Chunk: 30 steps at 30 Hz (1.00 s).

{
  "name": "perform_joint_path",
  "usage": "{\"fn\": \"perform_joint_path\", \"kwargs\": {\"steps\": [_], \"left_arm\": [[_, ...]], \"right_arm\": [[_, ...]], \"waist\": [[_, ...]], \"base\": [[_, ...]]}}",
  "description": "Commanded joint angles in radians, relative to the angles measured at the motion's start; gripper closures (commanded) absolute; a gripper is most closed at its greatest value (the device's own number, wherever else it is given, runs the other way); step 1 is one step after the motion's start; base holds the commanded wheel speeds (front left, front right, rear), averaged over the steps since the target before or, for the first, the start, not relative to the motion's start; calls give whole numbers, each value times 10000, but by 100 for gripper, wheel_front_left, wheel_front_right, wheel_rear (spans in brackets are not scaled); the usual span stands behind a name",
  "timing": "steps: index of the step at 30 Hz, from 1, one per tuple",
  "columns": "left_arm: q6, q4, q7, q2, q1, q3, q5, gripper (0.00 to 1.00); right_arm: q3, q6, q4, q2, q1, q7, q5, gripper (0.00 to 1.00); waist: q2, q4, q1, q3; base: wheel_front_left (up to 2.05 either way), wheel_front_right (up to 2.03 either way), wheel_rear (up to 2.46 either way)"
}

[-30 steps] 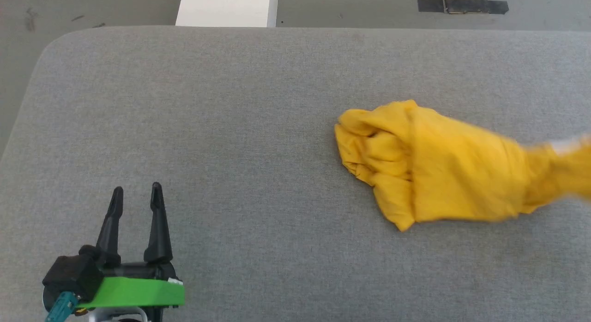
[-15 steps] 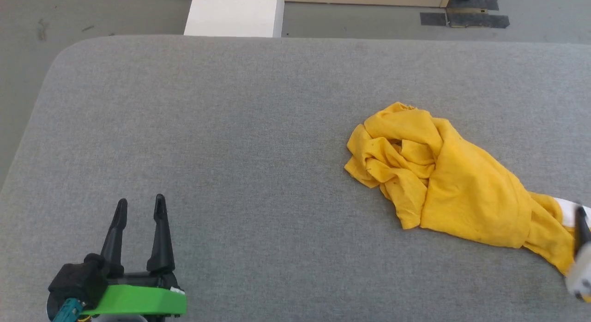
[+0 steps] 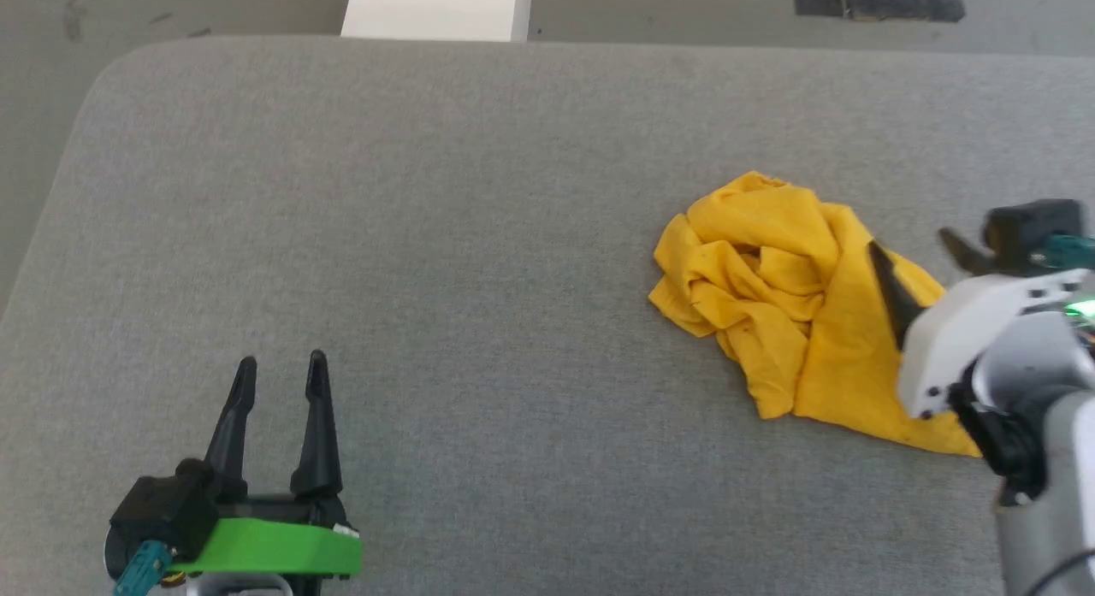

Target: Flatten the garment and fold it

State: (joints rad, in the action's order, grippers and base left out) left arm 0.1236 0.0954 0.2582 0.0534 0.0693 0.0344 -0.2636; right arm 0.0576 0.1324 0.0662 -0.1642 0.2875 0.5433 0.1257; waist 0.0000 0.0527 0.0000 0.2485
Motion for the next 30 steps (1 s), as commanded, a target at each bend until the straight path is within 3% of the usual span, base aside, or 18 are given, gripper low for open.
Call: {"fn": "perform_joint_path", "kwargs": {"steps": [1,3,4,5,9,17,23,27,30], "left_arm": [[63,-11,36,-32,-222,-42,103,0],[65,-29,36,-32,-319,-80,106,0],[66,-46,36,-32,-372,-100,105,0],[66,-64,36,-32,-416,-123,102,0],[68,-125,36,-32,-527,-109,43,0],[69,-227,36,-32,-612,-70,-70,0],[70,-258,36,-32,-697,-217,-147,0],[70,-280,36,-32,-738,-231,-178,0],[70,-318,36,-32,-734,-204,-185,0]], "right_arm": [[-140,-17,-365,13,179,223,3,0],[-303,-17,-917,-40,333,554,-76,0],[-361,-17,-1196,-92,394,680,-136,40],[-369,-17,-1366,-134,447,698,-196,100],[-509,-17,-1634,-215,752,482,-172,100],[-1676,-17,-749,-718,2168,309,170,100],[-3371,-17,-67,-714,3057,548,663,100],[-4647,-17,215,-439,2794,722,1572,100],[-5703,-17,223,-586,2323,826,2247,100]], "waist": [[0,245,0,283],[0,353,0,426],[0,413,0,491],[0,467,0,538],[0,596,0,619],[0,662,0,502],[0,788,0,535],[0,860,0,604],[0,877,0,626]], "base": [[0,0,0],[0,0,0],[0,0,0],[0,0,0],[0,0,0],[0,0,0],[0,0,0],[0,0,0],[0,0,0]]}}
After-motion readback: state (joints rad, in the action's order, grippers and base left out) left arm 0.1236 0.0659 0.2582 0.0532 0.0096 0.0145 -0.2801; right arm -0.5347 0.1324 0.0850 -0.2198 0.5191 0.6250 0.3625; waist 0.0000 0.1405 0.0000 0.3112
